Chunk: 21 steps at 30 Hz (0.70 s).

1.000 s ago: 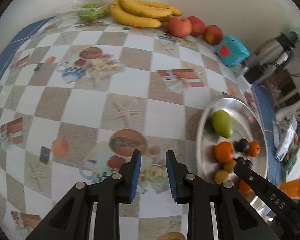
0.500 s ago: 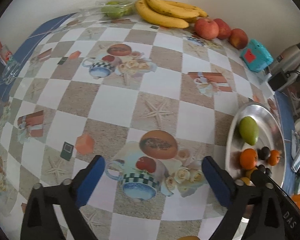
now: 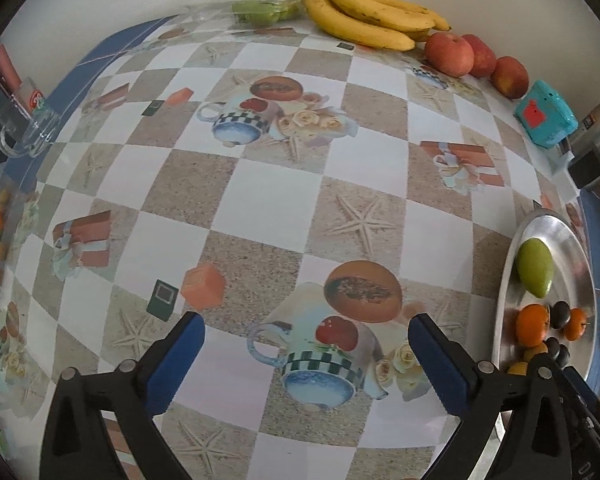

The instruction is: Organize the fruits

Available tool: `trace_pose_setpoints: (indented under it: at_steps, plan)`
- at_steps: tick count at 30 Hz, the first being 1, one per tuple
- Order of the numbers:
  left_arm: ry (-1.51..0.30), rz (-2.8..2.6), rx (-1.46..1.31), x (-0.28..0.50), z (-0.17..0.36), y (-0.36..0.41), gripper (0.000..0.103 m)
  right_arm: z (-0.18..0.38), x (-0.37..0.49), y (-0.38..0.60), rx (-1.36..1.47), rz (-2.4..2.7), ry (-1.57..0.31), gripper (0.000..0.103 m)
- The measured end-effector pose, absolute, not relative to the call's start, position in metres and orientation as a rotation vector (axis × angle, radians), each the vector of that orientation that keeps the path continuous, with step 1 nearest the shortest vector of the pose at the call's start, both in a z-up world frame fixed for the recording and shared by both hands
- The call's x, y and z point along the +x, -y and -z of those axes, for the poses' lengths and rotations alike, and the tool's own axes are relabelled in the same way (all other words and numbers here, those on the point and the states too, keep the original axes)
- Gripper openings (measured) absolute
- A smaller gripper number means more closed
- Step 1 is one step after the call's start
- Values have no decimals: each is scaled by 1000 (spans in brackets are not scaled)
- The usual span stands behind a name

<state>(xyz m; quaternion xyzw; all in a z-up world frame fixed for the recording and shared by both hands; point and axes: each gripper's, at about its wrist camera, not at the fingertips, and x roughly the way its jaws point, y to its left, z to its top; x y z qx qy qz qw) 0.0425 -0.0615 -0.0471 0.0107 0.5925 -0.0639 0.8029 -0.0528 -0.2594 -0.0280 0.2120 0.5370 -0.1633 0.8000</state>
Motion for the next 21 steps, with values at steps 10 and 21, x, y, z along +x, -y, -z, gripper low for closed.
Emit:
trace_pose_setpoints:
  at_steps: [10, 21]
  plan:
    - [-1243, 110, 31, 44, 45, 53, 103, 23, -55, 258, 449, 362, -1116, 85]
    - [-1134, 131, 144, 38, 28, 55, 103, 24, -63, 241, 448, 308, -1121, 85]
